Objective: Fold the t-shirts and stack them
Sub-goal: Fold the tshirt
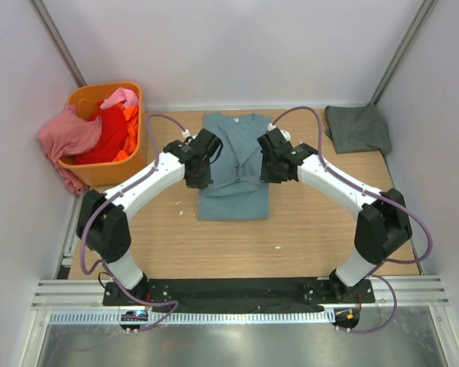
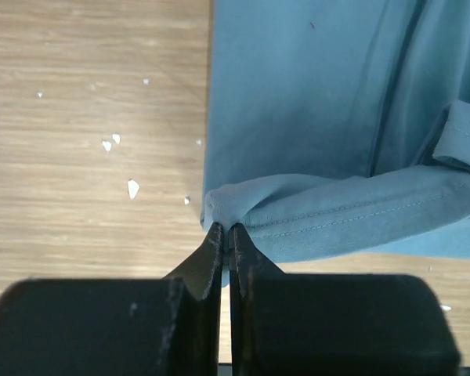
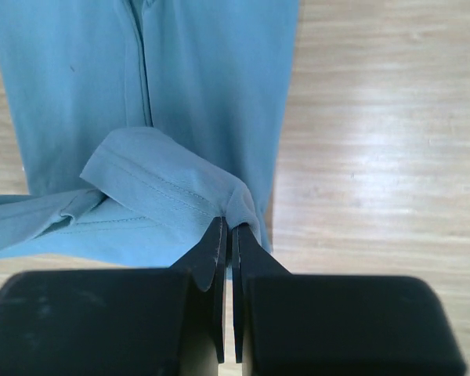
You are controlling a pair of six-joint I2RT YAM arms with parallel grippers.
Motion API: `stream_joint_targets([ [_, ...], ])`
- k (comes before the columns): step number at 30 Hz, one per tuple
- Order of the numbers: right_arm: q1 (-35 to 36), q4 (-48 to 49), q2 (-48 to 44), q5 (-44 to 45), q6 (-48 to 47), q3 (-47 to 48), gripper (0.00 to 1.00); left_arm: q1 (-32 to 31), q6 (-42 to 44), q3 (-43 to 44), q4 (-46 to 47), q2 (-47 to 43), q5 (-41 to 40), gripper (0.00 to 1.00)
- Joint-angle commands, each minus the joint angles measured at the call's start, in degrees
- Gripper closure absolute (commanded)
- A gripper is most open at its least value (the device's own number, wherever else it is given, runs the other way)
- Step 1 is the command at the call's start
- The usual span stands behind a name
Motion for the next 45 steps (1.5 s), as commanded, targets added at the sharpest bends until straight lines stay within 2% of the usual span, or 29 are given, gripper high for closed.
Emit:
stream_joint_targets([
  [1,-1.32,1.60,3.41,-1.44,-4.33,5.34,0.99,2.67,4.50,4.67,1.49,3.35,2.19,1.00],
  [11,-4.22,1.25,11.85,-1.45,-5.66,11.93,0.99,8.38,8.10,15.22,0.35,15.40,6.93,1.00],
  [17,-5.45,1.69,16.24,0.05,-5.48,13.52,0.99,9.70,10.12,23.64,-1.67,22.59,8.60,0.99],
  [19,-6.33,2.30,17.73,-0.21,-5.48,14.57,0.91,10.31,10.56,26.37,-3.59,24.89,8.17,0.95],
  [20,-6.59,2.22,19.57,-0.48,-5.57,15.27,0.82,10.58,10.74,27.95,-4.48,26.38,7.99,0.93],
  [21,-6.94,2.65,20.11,-0.74,-5.66,15.89,0.70,10.84,10.92,30.84,-5.10,28.75,7.99,0.87],
  [22,-7.21,3.00,20.90,-0.57,-5.83,17.28,0.50,11.37,11.18,32.44,-6.41,30.16,7.73,0.82],
  [23,-8.08,3.88,22.04,-0.13,-6.53,18.17,0.43,11.63,11.44,37.15,-7.81,31.48,7.21,0.67],
  [25,-9.40,3.36,23.71,0.39,-7.76,23.85,0.35,12.25,12.06,43.32,-12.80,35.96,5.89,0.47],
  [26,-11.06,0.92,25.63,0.31,-9.25,26.94,0.34,12.34,12.23,50.75,-14.93,37.37,5.27,0.35],
  [27,-11.69,-0.32,26.26,0.22,-9.96,33.32,0.33,12.51,12.41,54.30,-18.43,39.64,4.83,0.31],
  [29,-12.48,-5.22,26.97,1.09,-12.41,39.85,0.32,12.69,12.67,59.32,-19.86,39.85,3.78,0.25],
  [31,-12.40,-6.05,25.40,0.49,-13.91,44.44,0.32,12.78,11.97,57.60,-18.47,36.09,2.99,0.25],
  [33,-12.40,-5.09,22.77,-0.73,-13.57,43.24,0.31,12.78,10.92,49.54,-15.67,32.13,3.50,0.26],
  [38,-12.40,0.45,14.23,-7.94,-11.72,27.51,0.29,12.78,9.51,28.20,-3.71,18.26,8.86,0.32],
  [40,-12.40,2.20,12.83,-15.37,-9.98,20.43,0.38,12.61,8.20,22.29,1.45,15.51,12.63,0.34],
  [41,-12.40,6.13,10.91,-18.81,-9.27,17.42,0.42,12.52,7.76,16.60,3.05,12.89,13.69,0.36],
  [42,-12.31,8.34,9.93,-21.63,-8.65,14.25,0.50,12.43,7.32,13.85,6.55,11.90,15.36,0.37],
  [43,-12.40,10.46,9.14,-25.75,-6.90,8.65,0.54,12.08,6.97,11.21,7.98,10.76,15.37,0.38],
  [45,-12.40,14.33,7.90,-27.89,-6.19,2.57,0.63,11.73,5.56,4.88,11.49,8.82,17.29,0.41],
])
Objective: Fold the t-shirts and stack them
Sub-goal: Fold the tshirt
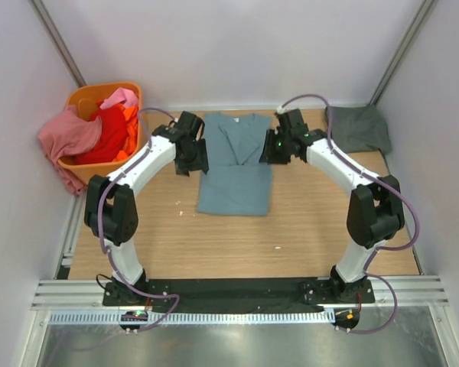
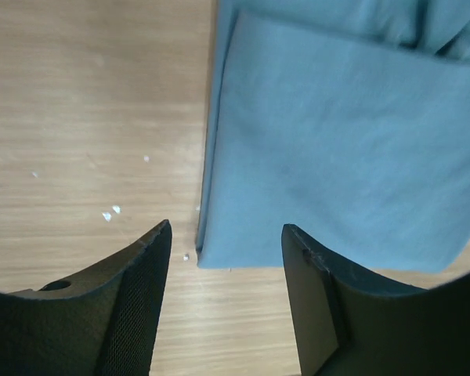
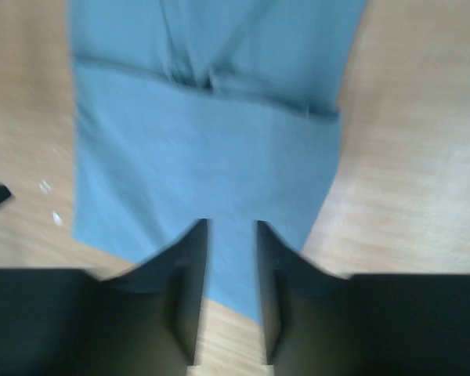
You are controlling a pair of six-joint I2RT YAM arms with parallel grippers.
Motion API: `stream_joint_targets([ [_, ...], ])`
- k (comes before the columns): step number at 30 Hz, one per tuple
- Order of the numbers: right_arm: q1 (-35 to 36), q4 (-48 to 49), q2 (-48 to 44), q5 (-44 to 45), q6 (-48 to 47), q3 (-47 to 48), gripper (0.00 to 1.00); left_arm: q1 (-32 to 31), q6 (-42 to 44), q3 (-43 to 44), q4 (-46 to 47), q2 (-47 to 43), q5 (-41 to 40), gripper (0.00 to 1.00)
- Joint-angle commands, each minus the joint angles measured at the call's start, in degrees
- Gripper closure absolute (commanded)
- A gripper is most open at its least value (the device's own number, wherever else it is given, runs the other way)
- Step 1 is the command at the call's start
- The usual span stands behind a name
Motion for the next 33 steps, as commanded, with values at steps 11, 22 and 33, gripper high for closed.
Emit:
stream_joint_targets([
  [11,3.09,17.63,-8.49,-20.11,6.82,-30.86,0.96,-5.83,-5.78,-18.71,15.19,-6.88,3.91,0.46],
  [22,2.39,21.33,-4.10,-18.17,3.58,-37.55,0.97,-6.53,-8.25,-25.12,15.46,-3.72,-4.62,0.49],
  [33,-2.62,28.55,2.15,-28.81,1.72,-41.16,0.94,-6.53,-7.63,-29.16,15.11,-1.43,-8.92,0.51],
])
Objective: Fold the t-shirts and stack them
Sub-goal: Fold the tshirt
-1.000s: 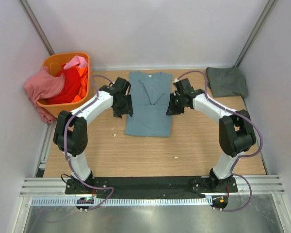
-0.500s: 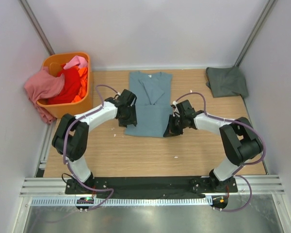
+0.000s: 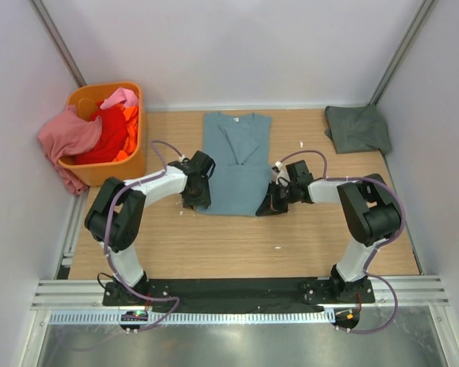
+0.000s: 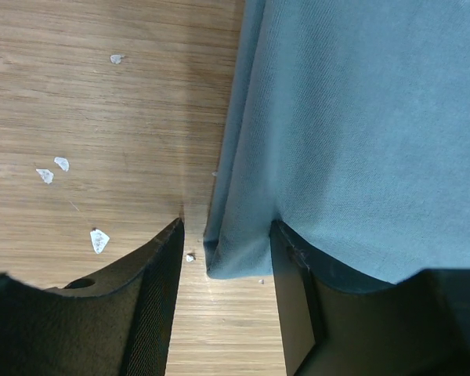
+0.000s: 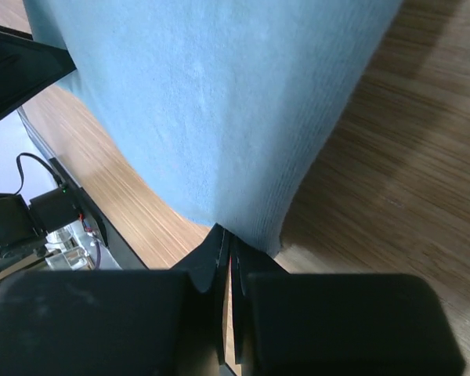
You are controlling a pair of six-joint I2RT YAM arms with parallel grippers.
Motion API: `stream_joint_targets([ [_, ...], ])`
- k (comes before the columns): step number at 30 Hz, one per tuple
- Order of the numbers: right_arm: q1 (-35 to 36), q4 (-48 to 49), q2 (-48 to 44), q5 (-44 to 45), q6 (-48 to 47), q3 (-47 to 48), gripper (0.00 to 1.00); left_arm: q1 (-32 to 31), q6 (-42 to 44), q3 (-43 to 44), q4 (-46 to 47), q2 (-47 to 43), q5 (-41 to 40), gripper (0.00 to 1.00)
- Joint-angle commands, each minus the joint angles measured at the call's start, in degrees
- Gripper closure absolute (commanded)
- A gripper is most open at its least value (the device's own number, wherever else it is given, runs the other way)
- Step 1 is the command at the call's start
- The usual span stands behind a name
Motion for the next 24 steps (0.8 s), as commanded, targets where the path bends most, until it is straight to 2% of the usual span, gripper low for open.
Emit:
stream_joint_targets([
  [1,-0.22,-1.27,0.68,4.39,-2.28,-1.77,0.93,0.15,0.13,-3.23,0.09,1.26,-4.97,0.51],
  [5,-0.30,-8.20,-4.41,12.37,-1.31,-2.39,0.84,0.15,0.13,-4.90,0.09,1.17,-6.03,0.52],
  [9,-0.30,-17.17,-9.33,28.78,-3.50,-1.43,0.76,0.15,0.04,-5.43,0.35,0.82,-4.72,0.52],
  [13,-0.13,-25.86,-13.20,38.55,-3.60,0.86,0.73,0.07,0.13,-4.55,-0.61,0.12,-3.57,0.52],
  [15,-0.04,-27.82,-18.38,41.02,-3.16,2.18,0.69,-0.20,0.04,-4.03,-2.10,-1.81,-3.57,0.50],
  [17,-0.13,-29.05,-24.07,39.73,-2.89,3.14,0.55,-0.37,0.13,-3.76,-3.33,-5.14,-3.74,0.42],
  [18,-0.22,-28.97,-25.93,37.38,-2.54,3.32,0.49,-0.37,0.13,-3.76,-3.69,-6.46,-3.83,0.33],
  [19,-0.13,-28.45,-27.26,33.96,-2.45,3.15,0.40,-0.37,0.13,-3.76,-3.95,-7.70,-3.66,0.29],
  [21,-0.13,-26.96,-29.89,30.26,-1.66,2.10,0.36,-0.37,-0.05,-3.67,-5.01,-10.59,-3.83,0.22],
  [24,0.40,-24.15,-30.35,23.13,-0.70,-0.97,0.33,-0.37,-0.92,-4.45,-5.45,-13.50,-4.10,0.20],
])
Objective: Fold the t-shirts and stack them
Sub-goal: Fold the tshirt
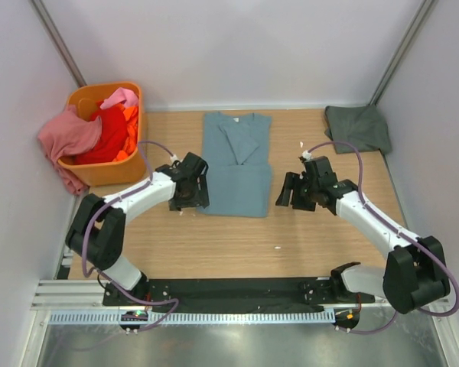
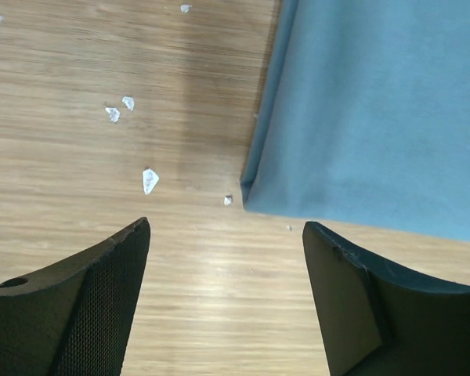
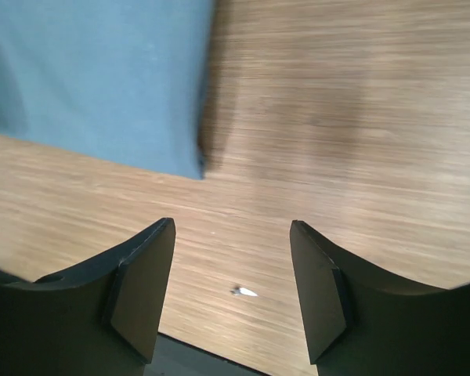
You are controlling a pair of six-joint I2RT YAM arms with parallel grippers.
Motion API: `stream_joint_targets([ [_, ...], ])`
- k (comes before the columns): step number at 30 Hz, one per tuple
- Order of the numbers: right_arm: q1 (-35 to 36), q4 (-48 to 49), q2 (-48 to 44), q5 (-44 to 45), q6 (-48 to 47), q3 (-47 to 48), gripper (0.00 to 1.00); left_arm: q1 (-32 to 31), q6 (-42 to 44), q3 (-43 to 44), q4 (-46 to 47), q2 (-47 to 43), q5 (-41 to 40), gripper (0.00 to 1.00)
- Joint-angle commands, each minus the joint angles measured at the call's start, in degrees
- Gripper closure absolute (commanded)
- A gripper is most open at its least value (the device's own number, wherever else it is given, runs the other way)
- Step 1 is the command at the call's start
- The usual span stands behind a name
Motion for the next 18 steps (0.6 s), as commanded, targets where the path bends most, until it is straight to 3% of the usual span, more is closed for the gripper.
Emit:
stream_joint_targets([
  [1,0.57,4.07,-0.67,-7.59,1.69,-2.44,0.33,0.02,-1.25,-0.98,-1.71,-5.57,-1.52,0.20],
  [7,1.45,13.38,1.70,-10.32,4.85,-7.02,0.33,0.02,-2.93,-7.49,8.20,-10.14,1.82,0.17],
  [18,2.16,26.24,13.47,-12.87,6.00,-8.25,0.34,0.11,-4.51,-12.86,18.59,-9.19,1.74,0.15],
])
